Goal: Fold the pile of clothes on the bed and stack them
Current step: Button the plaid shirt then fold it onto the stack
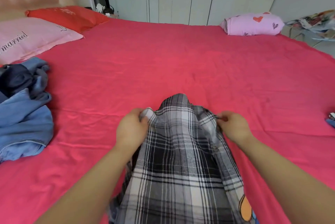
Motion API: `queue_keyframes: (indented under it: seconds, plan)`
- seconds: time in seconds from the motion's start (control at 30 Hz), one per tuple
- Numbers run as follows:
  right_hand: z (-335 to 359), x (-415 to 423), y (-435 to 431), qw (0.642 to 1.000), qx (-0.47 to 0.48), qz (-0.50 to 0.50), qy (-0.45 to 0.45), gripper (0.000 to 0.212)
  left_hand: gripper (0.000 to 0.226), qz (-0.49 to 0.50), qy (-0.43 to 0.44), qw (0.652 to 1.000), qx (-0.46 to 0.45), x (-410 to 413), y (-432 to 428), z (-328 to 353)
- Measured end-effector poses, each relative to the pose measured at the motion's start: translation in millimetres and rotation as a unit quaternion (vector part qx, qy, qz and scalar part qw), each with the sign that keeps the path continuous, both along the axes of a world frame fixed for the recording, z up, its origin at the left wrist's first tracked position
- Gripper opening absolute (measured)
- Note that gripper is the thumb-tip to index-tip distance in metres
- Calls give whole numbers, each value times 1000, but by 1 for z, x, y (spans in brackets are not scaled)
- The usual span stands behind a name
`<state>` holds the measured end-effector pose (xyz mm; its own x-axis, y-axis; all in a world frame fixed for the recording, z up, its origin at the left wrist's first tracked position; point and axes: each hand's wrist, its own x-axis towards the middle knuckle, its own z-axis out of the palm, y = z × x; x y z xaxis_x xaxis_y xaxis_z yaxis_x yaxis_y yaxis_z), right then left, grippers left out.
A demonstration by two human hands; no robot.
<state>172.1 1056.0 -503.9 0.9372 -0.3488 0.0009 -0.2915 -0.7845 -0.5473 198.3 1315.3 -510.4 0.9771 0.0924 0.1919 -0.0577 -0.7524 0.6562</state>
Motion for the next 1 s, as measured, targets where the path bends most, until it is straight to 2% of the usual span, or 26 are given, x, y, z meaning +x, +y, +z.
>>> queue_keyframes:
  seconds: [0.07, 0.1, 0.13, 0.2, 0.3, 0.37, 0.4, 0.47, 0.5, 0.57, 0.63, 0.67, 0.77, 0.87, 0.93, 0.97, 1.0]
  plan:
    - [3, 9, -13, 992, 85, -65, -73, 19, 22, 40, -48, 998, -2, 3, 13, 2]
    - [3, 11, -18, 989, 95, -89, -75, 20, 22, 52, -41, 998, 3, 6, 18, -1]
    - [0, 11, -19, 991, 81, -96, -53, 20, 22, 53, -15, 998, 10, 7, 21, -6]
    - [-8, 7, -19, 995, 55, -83, 9, 35, 24, 27, 60, 998, 21, 7, 20, -15]
    - [1, -4, -11, 995, 75, -62, -21, 47, 45, 14, 89, 995, 35, -1, 14, -13]
    - [17, -13, 2, 996, 51, -11, -70, 42, 61, -6, 20, 999, 41, -17, 2, 2]
    - [25, -18, 13, 995, 33, 36, -90, 40, 62, -46, -18, 997, 53, -27, -7, 11]
    - [30, -31, 41, 982, -11, 151, -108, 41, 58, -148, -14, 982, 117, -45, -29, 18]
    - [21, -39, 52, 976, -52, 195, -82, 49, 57, -187, 31, 970, 155, -52, -36, 13]
    - [-12, -54, 60, 960, -154, 230, 51, 62, 60, -228, 124, 940, 222, -60, -36, -15]
    - [-46, -70, 55, 950, -169, 190, 181, 59, 63, -241, 163, 915, 279, -67, -27, -46]
    - [-56, -74, 52, 952, -155, 172, 200, 59, 63, -240, 168, 910, 292, -68, -22, -56]
    - [-50, -73, 48, 951, -151, 172, 206, 59, 65, -245, 164, 905, 308, -67, -19, -50]
    - [-29, -77, 44, 962, -164, 179, 123, 60, 68, -242, 86, 918, 304, -72, -12, -33]
    - [-29, -92, 40, 960, -156, 212, 97, 64, 86, -258, 74, 918, 292, -83, 0, -40]
    - [-34, -101, 40, 956, -137, 231, 119, 65, 99, -272, 95, 912, 291, -91, 5, -44]
    - [-40, -108, 41, 952, -113, 240, 156, 63, 102, -282, 124, 904, 296, -95, 8, -47]
